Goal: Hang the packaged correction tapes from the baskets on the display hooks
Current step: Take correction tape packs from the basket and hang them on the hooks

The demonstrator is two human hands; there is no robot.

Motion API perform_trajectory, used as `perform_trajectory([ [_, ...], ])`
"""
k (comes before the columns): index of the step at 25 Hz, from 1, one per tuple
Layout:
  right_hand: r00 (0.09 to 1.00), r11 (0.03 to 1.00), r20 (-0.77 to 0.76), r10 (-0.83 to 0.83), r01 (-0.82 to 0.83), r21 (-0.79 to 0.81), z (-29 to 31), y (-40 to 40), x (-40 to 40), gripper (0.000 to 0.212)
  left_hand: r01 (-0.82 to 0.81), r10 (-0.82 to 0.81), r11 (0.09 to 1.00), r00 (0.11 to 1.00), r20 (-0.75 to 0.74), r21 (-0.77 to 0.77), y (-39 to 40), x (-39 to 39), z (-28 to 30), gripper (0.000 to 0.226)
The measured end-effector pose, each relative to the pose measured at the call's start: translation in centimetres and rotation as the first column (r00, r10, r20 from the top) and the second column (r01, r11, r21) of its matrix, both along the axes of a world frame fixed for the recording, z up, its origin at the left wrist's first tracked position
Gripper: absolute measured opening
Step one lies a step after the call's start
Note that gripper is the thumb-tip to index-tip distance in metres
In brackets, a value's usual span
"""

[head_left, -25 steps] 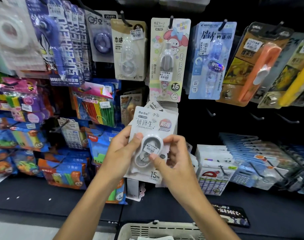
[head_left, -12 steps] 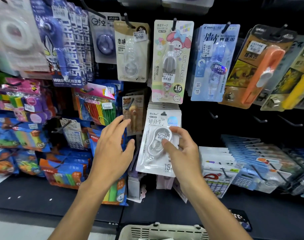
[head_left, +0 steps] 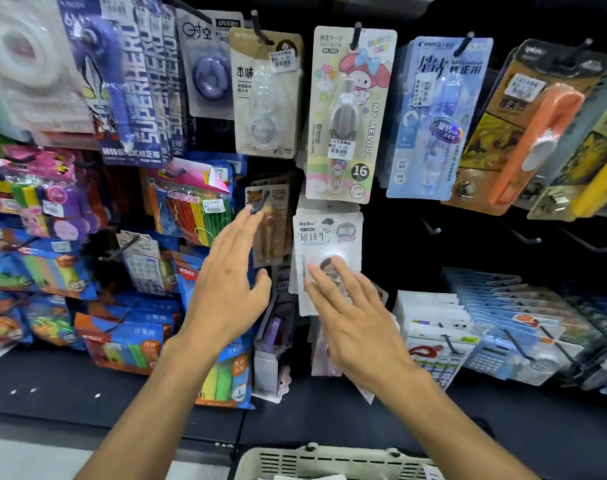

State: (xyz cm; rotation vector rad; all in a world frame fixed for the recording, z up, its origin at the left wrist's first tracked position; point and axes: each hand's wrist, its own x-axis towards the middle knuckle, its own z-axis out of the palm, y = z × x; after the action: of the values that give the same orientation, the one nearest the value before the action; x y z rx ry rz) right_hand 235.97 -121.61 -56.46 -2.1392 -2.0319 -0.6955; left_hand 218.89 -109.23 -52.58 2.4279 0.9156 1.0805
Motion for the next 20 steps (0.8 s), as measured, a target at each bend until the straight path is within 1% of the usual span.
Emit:
perform_trajectory([
  [3, 0.996, 0.989, -0.054, -0.069, 0.061, -0.132, 0.6, 2.6, 1.5, 0.073, 0.041, -0.023, 0.988, 0.992, 0.122, -0.149, 0.2, 0.2, 0.5, 0.086],
  [5, 0.995, 0.98, -0.019, -0.101, 0.096, -0.175, 0.8, 4.1, 2.5, 0.075, 0.044, -0.003, 0.971, 0.985, 0.171, -0.237, 0.6, 0.2, 0.8, 0.085],
  [7, 0.996, 0.979, -0.004, -0.086, 0.084, -0.188, 0.8, 5.2, 2.4, 0.075, 0.048, 0.005, 0.966, 0.979, 0.205, -0.255, 0.5, 0.0, 0.8, 0.083],
  [8, 0.997, 0.98, -0.021, -0.073, 0.068, -0.189, 0.8, 5.6, 2.1, 0.075, 0.057, 0.007, 0.964, 0.971, 0.238, -0.259, 0.1, 0.0, 0.4, 0.081],
  [10, 0.993, 0.987, -0.105, -0.062, 0.045, -0.155, 0.8, 5.6, 1.3, 0.073, 0.051, 0.046, 0.949, 0.953, 0.298, -0.312, -1.2, -0.3, -0.6, 0.071],
  [11, 0.986, 0.989, -0.155, -0.068, 0.045, -0.144, 0.3, 4.9, 0.8, 0.071, 0.035, 0.078, 0.929, 0.954, 0.288, -0.368, -2.0, -0.6, -1.5, 0.063],
  [12, 0.978, 0.988, -0.196, -0.076, 0.048, -0.144, -0.8, 3.7, 0.4, 0.069, 0.014, 0.089, 0.905, 0.971, 0.223, -0.425, -2.5, -0.9, -2.6, 0.053],
  [13, 0.966, 0.986, -0.244, -0.086, 0.048, -0.158, -2.4, 1.9, -0.1, 0.066, 0.0, 0.053, 0.878, 0.994, 0.097, -0.479, -3.0, -1.4, -3.9, 0.043],
  [14, 0.942, 0.982, -0.322, -0.1, 0.042, -0.182, -4.6, -0.5, -1.0, 0.059, 0.001, -0.034, 0.846, 0.998, -0.052, -0.533, -3.7, -1.9, -5.4, 0.033],
  [15, 0.896, 0.979, -0.429, -0.118, 0.032, -0.202, -7.2, -3.2, -2.0, 0.051, 0.009, -0.143, 0.816, 0.972, -0.186, -0.577, -4.3, -2.4, -7.0, 0.025],
  [16, 0.827, 0.972, -0.542, -0.15, 0.024, -0.233, -10.3, -6.2, -3.3, 0.043, 0.01, -0.245, 0.789, 0.922, -0.3, -0.614, -5.0, -2.9, -8.9, 0.02],
  [17, 0.75, 0.961, -0.632, -0.195, 0.017, -0.277, -13.3, -9.1, -4.8, 0.036, 0.001, -0.336, 0.774, 0.848, -0.41, -0.634, -5.7, -3.5, -10.8, 0.017],
  [18, 0.69, 0.934, -0.678, -0.254, -0.006, -0.356, -15.9, -11.8, -6.3, 0.032, -0.012, -0.427, 0.77, 0.734, -0.528, -0.639, -6.6, -4.1, -12.7, 0.019],
  [19, 0.648, 0.885, -0.693, -0.316, -0.062, -0.462, -18.3, -14.1, -7.6, 0.032, -0.024, -0.511, 0.767, 0.583, -0.632, -0.642, -7.7, -4.8, -14.7, 0.024],
  [20, 0.621, 0.823, -0.693, -0.366, -0.132, -0.552, -20.3, -15.8, -8.4, 0.034, -0.025, -0.572, 0.766, 0.429, -0.7, -0.642, -8.7, -5.6, -16.7, 0.033],
])
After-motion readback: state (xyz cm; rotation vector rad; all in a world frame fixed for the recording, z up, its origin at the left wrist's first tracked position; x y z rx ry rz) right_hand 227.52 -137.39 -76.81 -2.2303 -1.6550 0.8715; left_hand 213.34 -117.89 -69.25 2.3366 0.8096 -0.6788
